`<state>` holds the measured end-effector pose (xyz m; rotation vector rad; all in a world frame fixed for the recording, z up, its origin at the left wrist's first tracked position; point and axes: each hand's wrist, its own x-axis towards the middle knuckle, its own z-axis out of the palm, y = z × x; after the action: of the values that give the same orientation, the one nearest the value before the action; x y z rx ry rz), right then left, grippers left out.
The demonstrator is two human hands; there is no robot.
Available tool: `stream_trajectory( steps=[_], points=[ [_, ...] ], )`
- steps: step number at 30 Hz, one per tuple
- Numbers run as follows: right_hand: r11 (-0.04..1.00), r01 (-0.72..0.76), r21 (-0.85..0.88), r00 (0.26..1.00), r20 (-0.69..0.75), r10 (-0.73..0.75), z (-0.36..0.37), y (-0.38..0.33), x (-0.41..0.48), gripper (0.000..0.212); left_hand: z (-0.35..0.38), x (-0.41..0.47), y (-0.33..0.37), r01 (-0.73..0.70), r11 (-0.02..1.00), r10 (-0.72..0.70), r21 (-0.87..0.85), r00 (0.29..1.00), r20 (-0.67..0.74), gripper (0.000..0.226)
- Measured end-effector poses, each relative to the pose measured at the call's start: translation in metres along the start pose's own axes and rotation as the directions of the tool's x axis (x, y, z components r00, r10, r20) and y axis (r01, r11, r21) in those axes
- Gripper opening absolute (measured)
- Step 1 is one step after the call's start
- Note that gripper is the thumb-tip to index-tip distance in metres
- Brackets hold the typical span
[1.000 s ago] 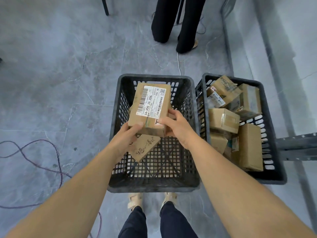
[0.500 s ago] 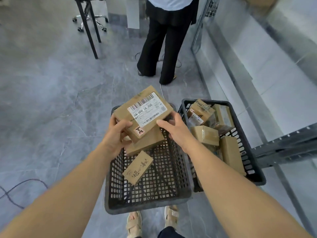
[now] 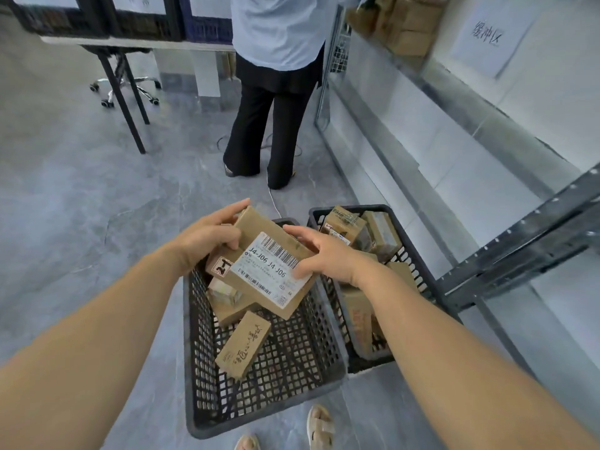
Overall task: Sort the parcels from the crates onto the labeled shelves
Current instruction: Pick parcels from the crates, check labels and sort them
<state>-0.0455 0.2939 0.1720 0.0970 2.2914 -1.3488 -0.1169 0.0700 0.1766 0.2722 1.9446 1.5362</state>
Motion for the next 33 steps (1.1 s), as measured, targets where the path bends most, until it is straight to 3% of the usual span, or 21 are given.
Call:
stream_trajectory(
  steps=[7, 12, 14, 18, 22, 27, 33],
  points=[
    [0.998, -0.056, 0.009, 0.998, -0.02, 0.057, -0.011, 0.006, -0.035, 0.089, 0.019, 0.009, 0.028, -0.068, 0.991, 0.039, 0.117, 0.972, 0.231, 0.085],
    [0.99, -0.014, 0.141, 0.976, -0.215, 0.045, -0.036, 0.022, -0.072, 0.088, 0.046, 0.012, 0.037, -0.183, 0.98, 0.179, 0.076, 0.983, 0.048, 0.102],
    [0.98, 0.031, 0.197, 0.954, -0.3, 0.03, -0.051, 0.026, -0.093, 0.085, 0.066, 0.009, 0.038, -0.214, 0.976, 0.212, 0.027, 0.976, 0.053, 0.107],
    [0.965, 0.135, 0.223, 0.884, -0.467, -0.016, -0.079, 0.039, -0.137, 0.087, 0.127, 0.001, 0.045, -0.232, 0.973, 0.23, -0.009, 0.954, 0.194, 0.109],
    [0.951, 0.2, 0.234, 0.816, -0.577, -0.03, -0.101, 0.06, -0.193, 0.077, 0.199, -0.006, 0.064, -0.239, 0.964, 0.263, -0.114, 0.917, 0.3, 0.117],
    [0.925, 0.256, 0.28, 0.76, -0.65, -0.013, -0.122, 0.098, -0.272, 0.09, 0.274, -0.007, 0.095, -0.264, 0.946, 0.318, -0.189, 0.874, 0.369, 0.087],
    [0.926, 0.301, 0.23, 0.66, -0.751, -0.028, -0.139, 0.137, -0.366, 0.094, 0.369, -0.015, 0.125, -0.305, 0.928, 0.372, -0.215, 0.787, 0.492, 0.106]
  ],
)
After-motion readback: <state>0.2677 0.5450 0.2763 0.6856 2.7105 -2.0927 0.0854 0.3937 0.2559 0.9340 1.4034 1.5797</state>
